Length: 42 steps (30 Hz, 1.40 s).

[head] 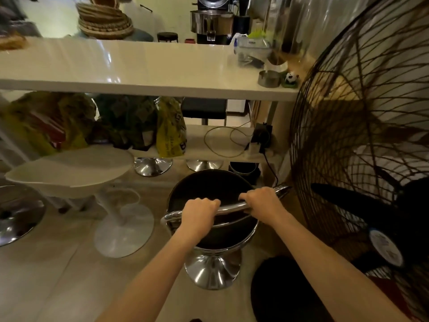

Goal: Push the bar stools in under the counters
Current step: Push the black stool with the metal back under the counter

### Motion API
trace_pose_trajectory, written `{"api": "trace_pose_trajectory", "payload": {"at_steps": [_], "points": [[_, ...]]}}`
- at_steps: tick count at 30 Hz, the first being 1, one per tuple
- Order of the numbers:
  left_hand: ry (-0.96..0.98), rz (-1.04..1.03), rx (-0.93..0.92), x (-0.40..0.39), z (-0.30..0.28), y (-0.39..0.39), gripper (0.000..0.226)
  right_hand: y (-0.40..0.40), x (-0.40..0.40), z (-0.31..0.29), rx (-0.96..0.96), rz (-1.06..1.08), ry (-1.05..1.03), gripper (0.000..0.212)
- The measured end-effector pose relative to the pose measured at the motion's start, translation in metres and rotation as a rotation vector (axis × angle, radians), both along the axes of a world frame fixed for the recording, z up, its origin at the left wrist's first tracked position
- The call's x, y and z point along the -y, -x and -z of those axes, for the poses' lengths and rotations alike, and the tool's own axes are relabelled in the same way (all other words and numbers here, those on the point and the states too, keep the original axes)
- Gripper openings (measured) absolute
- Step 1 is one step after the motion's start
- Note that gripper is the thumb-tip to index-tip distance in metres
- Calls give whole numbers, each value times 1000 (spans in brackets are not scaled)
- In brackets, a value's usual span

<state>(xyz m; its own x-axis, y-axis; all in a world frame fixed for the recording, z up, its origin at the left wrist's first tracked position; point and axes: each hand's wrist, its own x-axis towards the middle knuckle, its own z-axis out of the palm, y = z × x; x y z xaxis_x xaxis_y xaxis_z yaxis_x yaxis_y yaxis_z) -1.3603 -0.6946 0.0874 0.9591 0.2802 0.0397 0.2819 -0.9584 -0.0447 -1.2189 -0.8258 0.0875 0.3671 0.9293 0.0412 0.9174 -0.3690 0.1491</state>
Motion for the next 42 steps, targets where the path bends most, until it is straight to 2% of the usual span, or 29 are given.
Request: {"api": "trace_pose_trajectory", "payload": {"at_steps": [14, 25, 32, 42], "points": [[-17, 28, 20, -111, 0, -85, 17, -77, -108, -5, 19, 72, 66, 31], [-58, 77, 43, -172, 5, -137, 16, -122, -164, -6, 16, 114, 75, 34], [-96, 159, 48, -190, 8, -148, 17, -125, -175, -4, 13, 137, 63, 34], [-97, 197, 56, -215, 5, -142, 33, -101, -189, -3, -10, 201, 43, 24]]}}
